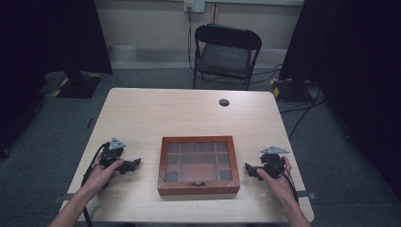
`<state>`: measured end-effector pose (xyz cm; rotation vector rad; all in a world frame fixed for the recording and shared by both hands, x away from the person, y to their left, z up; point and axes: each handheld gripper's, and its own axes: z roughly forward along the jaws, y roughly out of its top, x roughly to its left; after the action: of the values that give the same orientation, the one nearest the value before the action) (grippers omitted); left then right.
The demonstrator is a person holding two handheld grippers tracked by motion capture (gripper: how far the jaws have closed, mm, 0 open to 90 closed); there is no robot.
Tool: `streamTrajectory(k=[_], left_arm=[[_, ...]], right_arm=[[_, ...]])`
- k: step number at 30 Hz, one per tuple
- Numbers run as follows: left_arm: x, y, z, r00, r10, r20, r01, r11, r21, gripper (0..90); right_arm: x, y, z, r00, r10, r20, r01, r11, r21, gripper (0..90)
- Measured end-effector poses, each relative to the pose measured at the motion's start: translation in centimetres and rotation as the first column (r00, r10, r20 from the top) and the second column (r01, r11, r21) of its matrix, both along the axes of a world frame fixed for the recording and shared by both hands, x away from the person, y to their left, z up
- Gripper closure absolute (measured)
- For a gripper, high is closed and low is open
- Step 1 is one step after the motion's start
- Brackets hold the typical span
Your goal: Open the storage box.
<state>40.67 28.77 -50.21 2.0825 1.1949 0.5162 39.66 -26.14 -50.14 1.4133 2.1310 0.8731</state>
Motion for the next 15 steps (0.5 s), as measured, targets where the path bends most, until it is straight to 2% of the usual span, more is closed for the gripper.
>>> streamTrajectory(k=[4, 5, 7, 9, 10, 11, 15], left_arm=[[0.0, 0.0, 0.0, 1.0, 0.001, 0.0, -0.001, 1.0, 0.001, 4.9], [0.0, 0.0, 0.0, 1.0, 0.004, 0.001, -0.004, 1.0, -0.007, 4.9], [0.0, 0.0, 0.0, 1.0, -0.001, 0.0, 0.001, 1.0, 0.0, 4.9], [0.0, 0.0, 0.0, 1.0, 0.003, 0.002, -0.003, 1.0, -0.004, 4.9], [0.0, 0.0, 0.0, 1.0, -0.001, 0.0, 0.001, 1.0, 0.002, 4.9], [0.0, 0.0, 0.0, 1.0, 0.004, 0.002, -0.004, 1.0, -0.005, 4.9], [0.0, 0.0, 0.0, 1.0, 0.002, 0.0, -0.002, 1.0, -0.006, 4.6]], right_arm=[[0.1, 0.1, 0.2, 0.9999, -0.003, -0.016, 0.003, 1.0, -0.006, 0.6], [0.1, 0.1, 0.3, 0.9996, -0.008, -0.025, 0.008, 0.9999, -0.009, 4.8], [0.1, 0.1, 0.7, 0.9998, -0.015, -0.015, 0.015, 0.9999, 0.002, 19.3], [0.1, 0.1, 0.9, 0.9994, -0.021, -0.029, 0.021, 0.9998, 0.003, 15.1], [0.1, 0.1, 1.1, 0.9993, -0.006, -0.037, 0.006, 0.9999, 0.011, 16.3], [-0.1, 0.2, 1.4, 0.9996, 0.005, -0.027, -0.005, 0.9999, 0.01, 21.4], [-0.2, 0.4, 2.0, 0.9996, 0.02, -0.019, -0.019, 0.9996, 0.023, 24.2]])
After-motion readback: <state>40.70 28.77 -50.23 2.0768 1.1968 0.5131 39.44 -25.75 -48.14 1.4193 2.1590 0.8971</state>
